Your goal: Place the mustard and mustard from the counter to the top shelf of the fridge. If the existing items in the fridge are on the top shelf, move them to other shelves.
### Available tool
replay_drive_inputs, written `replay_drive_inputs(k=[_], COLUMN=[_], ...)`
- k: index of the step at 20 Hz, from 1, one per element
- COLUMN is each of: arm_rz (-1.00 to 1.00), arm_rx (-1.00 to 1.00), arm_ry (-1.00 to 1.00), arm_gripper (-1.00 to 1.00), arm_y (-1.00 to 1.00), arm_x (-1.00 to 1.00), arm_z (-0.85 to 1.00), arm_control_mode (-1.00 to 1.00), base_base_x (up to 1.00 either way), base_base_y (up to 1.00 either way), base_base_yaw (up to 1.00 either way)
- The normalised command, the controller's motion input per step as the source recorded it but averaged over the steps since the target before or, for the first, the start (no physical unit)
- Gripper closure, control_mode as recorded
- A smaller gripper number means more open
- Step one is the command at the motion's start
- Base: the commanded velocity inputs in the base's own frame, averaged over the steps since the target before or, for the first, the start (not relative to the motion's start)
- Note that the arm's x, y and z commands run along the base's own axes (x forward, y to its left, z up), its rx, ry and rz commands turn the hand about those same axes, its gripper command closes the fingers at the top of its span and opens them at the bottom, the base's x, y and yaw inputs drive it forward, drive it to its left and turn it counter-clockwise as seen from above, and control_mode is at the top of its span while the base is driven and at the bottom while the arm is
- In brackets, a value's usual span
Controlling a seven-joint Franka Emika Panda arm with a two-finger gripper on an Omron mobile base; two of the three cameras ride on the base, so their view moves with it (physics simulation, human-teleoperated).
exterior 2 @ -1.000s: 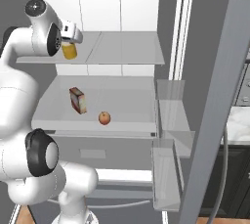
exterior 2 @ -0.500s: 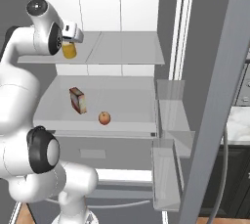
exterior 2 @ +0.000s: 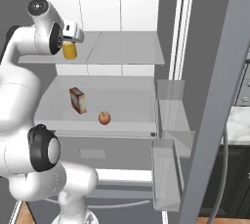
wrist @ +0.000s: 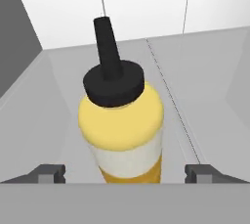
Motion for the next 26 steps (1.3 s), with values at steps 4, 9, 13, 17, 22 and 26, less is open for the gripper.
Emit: replay_drive_inputs(k=[4,9,13,17,22,26], arm_rz=[0.00,0.00,0.00,0.00,0.00,0.00], arm_rx=[0.00,0.00,0.00,0.00,0.00,0.00], arm_ry=[-0.09,-0.19,-0.19,-0.07,-0.01,0.04], arm_gripper=[-1.00,-1.00,-1.00,-1.00,-1.00,-1.00], arm_y=[0.00,-0.08,-0.16,-0.32,-0.55,-0.34], arm_x=[-0.60,-1.00,-1.00,-1.00,-1.00,-1.00], arm_z=[0.00,0.00,0.00,-0.09,-0.05,0.00], arm_control_mode=[-1.00,-1.00,-1.00,-1.00,-1.00,-1.00], base_base_x=[0.00,0.00,0.00,0.00,0.00,0.00], base_base_y=[0.00,0.00,0.00,0.00,0.00,0.00], base_base_yaw=[0.00,0.00,0.00,0.00,0.00,0.00])
